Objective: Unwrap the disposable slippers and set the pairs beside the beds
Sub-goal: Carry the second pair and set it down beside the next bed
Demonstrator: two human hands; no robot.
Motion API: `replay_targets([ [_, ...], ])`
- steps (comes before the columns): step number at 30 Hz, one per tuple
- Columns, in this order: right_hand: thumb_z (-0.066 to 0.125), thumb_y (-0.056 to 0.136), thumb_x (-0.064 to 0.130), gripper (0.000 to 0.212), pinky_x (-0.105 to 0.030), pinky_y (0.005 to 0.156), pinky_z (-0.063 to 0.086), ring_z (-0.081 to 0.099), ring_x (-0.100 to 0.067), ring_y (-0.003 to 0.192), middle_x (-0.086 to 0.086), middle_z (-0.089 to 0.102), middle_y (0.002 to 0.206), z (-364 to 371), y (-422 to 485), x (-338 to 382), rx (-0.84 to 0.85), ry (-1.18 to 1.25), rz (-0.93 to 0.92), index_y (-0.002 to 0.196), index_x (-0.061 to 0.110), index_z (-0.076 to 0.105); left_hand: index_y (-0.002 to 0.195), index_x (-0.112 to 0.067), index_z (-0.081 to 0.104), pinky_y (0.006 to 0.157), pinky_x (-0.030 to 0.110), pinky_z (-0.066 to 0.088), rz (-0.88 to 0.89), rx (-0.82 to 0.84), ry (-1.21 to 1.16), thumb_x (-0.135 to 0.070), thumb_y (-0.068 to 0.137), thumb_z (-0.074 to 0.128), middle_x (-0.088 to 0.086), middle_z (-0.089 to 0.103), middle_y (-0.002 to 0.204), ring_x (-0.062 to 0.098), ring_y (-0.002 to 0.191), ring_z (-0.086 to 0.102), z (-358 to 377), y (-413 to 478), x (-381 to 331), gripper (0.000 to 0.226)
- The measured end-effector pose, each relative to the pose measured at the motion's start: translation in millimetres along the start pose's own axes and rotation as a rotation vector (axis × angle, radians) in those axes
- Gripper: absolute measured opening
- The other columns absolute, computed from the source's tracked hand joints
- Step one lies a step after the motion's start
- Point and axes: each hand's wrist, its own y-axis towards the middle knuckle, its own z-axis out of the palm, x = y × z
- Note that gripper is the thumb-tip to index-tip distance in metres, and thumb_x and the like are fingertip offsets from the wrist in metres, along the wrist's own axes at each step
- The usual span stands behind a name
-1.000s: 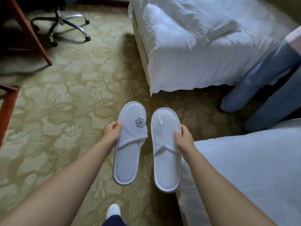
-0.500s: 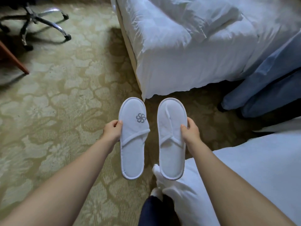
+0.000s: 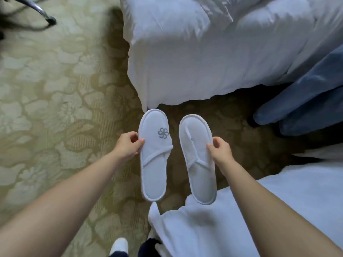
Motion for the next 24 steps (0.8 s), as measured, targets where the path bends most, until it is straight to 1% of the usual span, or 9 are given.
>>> replay_targets([
  [3,0.048,0.096,0.023,0.021,-0.032,0.082,0.05,0.058,-0.018,0.094,-0.004,0.057,0.107,3.9,23.5,-25.2,0.008,-0.016,0.036,0.114,0.015,0.053,0.075,-0.023,0.052,0.069,0.038,0.053,-0.038,-0.039,0.021,-0.014,0.09,0.057,0.003,0.055,0.076,0.019,0.073,0.053,27.5,19.0,20.0,0.018],
  [5,0.047,0.096,0.024,0.022,-0.032,0.083,0.05,0.057,-0.013,0.087,-0.003,0.056,0.106,11.9,38.4,-41.1,0.011,-0.013,0.059,0.116,0.016,0.052,0.082,-0.018,0.053,0.065,0.034,0.051,-0.056,-0.044,0.024,-0.015,0.091,0.056,0.003,0.056,0.078,0.016,0.068,0.053,47.6,30.0,35.7,0.01],
  [7,0.048,0.096,0.025,0.022,-0.032,0.081,0.05,0.055,-0.01,0.08,-0.001,0.056,0.104,23.0,55.3,-57.2,-0.006,0.001,0.078,0.116,0.018,0.052,0.093,-0.015,0.055,0.064,0.031,0.051,-0.081,-0.031,0.031,-0.017,0.092,0.054,0.001,0.058,0.082,0.013,0.07,0.055,67.6,41.0,53.7,0.002],
  [10,0.05,0.095,0.026,0.02,-0.029,0.076,0.049,0.056,-0.008,0.076,-0.001,0.057,0.103,40.3,80.9,-78.1,-0.023,0.033,0.092,0.114,0.019,0.053,0.102,-0.013,0.055,0.068,0.033,0.054,-0.123,-0.011,0.009,-0.018,0.094,0.05,0.003,0.06,0.086,0.015,0.075,0.058,92.7,60.9,81.4,0.011],
  [12,0.05,0.095,0.025,0.019,-0.027,0.074,0.049,0.056,-0.008,0.077,-0.001,0.058,0.103,53.8,100.0,-94.6,-0.017,0.045,0.096,0.113,0.02,0.054,0.108,-0.013,0.055,0.066,0.029,0.053,-0.148,0.001,0.006,-0.019,0.095,0.048,0.002,0.06,0.088,0.014,0.075,0.058,107.9,79.3,102.3,0.016],
  [15,0.05,0.095,0.025,0.02,-0.031,0.079,0.05,0.057,-0.01,0.082,-0.004,0.06,0.109,78.6,128.0,-127.3,-0.025,0.046,0.112,0.114,0.02,0.055,0.113,-0.012,0.054,0.067,0.027,0.053,-0.195,0.024,-0.004,-0.02,0.096,0.047,0.001,0.059,0.09,0.014,0.078,0.058,128.9,106.2,138.5,0.02],
  [19,0.053,0.094,0.027,0.032,-0.031,0.077,0.051,0.058,-0.011,0.087,-0.003,0.06,0.115,111.6,161.1,-173.8,-0.002,0.074,0.183,0.125,0.02,0.053,0.128,-0.012,0.048,0.067,0.029,0.053,-0.253,0.019,-0.026,-0.018,0.096,0.047,0.005,0.057,0.106,0.022,0.095,0.059,152.2,139.0,191.5,0.033],
  [22,0.054,0.093,0.027,0.044,-0.042,0.094,0.049,0.058,-0.027,0.113,-0.007,0.058,0.127,135.4,186.5,-205.8,0.001,0.085,0.251,0.134,0.016,0.048,0.128,-0.011,0.051,0.078,0.039,0.055,-0.282,0.012,-0.05,-0.015,0.096,0.045,0.008,0.057,0.105,0.026,0.093,0.058,169.6,161.8,229.1,0.033],
  [24,0.052,0.092,0.025,0.04,-0.044,0.098,0.047,0.056,-0.03,0.116,-0.01,0.058,0.128,152.6,202.4,-226.0,-0.009,0.069,0.274,0.13,0.013,0.052,0.13,-0.009,0.05,0.08,0.041,0.053,-0.323,0.01,-0.082,-0.012,0.096,0.044,0.009,0.055,0.104,0.026,0.092,0.056,181.4,174.0,252.0,0.034],
])
